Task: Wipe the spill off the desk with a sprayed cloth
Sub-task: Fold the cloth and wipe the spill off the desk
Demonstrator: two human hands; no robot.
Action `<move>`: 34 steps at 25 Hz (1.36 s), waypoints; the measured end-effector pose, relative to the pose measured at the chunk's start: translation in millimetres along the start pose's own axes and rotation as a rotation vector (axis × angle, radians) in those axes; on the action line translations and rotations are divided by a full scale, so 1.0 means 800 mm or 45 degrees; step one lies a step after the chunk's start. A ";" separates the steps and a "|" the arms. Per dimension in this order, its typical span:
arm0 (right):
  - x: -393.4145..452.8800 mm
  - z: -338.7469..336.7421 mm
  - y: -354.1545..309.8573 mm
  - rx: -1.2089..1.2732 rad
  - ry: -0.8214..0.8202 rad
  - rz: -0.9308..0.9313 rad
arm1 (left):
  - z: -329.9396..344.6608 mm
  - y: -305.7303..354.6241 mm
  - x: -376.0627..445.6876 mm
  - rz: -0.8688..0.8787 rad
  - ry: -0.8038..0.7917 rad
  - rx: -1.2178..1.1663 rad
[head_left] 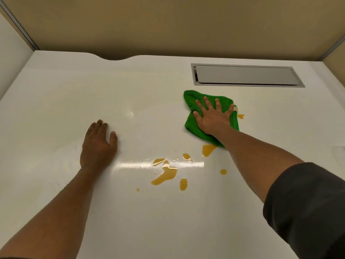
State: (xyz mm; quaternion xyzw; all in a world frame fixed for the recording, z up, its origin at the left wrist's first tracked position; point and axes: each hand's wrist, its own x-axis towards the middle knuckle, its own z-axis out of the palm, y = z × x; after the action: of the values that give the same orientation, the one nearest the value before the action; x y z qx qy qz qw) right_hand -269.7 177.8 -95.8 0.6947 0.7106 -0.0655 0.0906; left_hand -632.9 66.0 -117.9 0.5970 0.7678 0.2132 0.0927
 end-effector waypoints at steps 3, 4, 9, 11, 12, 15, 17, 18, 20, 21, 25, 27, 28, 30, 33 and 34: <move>0.000 0.006 0.052 0.103 -0.065 -0.033 | 0.000 -0.001 0.000 0.008 0.003 0.014; -0.003 0.009 0.070 0.118 -0.062 -0.067 | 0.000 0.000 0.001 0.014 0.004 0.016; -0.031 0.020 0.148 0.299 0.124 -0.102 | 0.002 -0.001 0.000 0.028 0.031 0.012; -0.052 0.025 0.171 0.446 0.236 -0.006 | 0.002 -0.003 0.000 0.036 0.035 0.018; -0.063 0.028 0.179 0.493 0.270 0.057 | 0.002 -0.003 0.001 0.036 0.035 0.019; -0.087 0.039 0.176 0.533 0.293 0.220 | 0.003 -0.001 0.001 0.020 0.022 0.037; -0.094 0.043 0.151 0.485 0.304 0.234 | 0.003 0.001 0.001 0.016 0.011 0.053; -0.094 0.044 0.132 0.453 0.309 0.211 | 0.003 0.001 0.001 0.014 0.004 0.057; -0.091 0.043 0.085 0.406 0.302 0.147 | 0.003 0.001 0.001 0.008 -0.013 0.065; -0.087 0.041 0.058 0.388 0.296 0.107 | 0.003 0.002 0.000 0.007 -0.022 0.070; -0.073 0.025 -0.065 0.304 0.207 -0.126 | 0.001 0.001 -0.002 0.015 -0.035 0.052; -0.075 0.020 -0.128 0.267 0.155 -0.243 | -0.002 0.002 -0.002 0.029 -0.012 -0.011; -0.081 0.020 -0.155 0.262 0.137 -0.296 | -0.004 0.003 -0.003 0.035 0.024 -0.066; -0.103 0.024 -0.203 0.262 0.123 -0.412 | -0.011 0.003 -0.007 -0.004 0.137 -0.213; -0.138 0.037 -0.235 0.269 0.083 -0.595 | -0.021 -0.003 -0.008 -0.154 0.230 -0.368; -0.143 0.039 -0.230 0.266 0.075 -0.625 | -0.024 -0.004 -0.011 -0.156 0.206 -0.365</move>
State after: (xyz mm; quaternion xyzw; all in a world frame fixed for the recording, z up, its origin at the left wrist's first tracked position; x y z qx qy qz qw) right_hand -450.2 54.2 -106.9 0.5086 0.8496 -0.1382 -0.0208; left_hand -640.9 52.9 -103.4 0.5108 0.7694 0.3618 0.1278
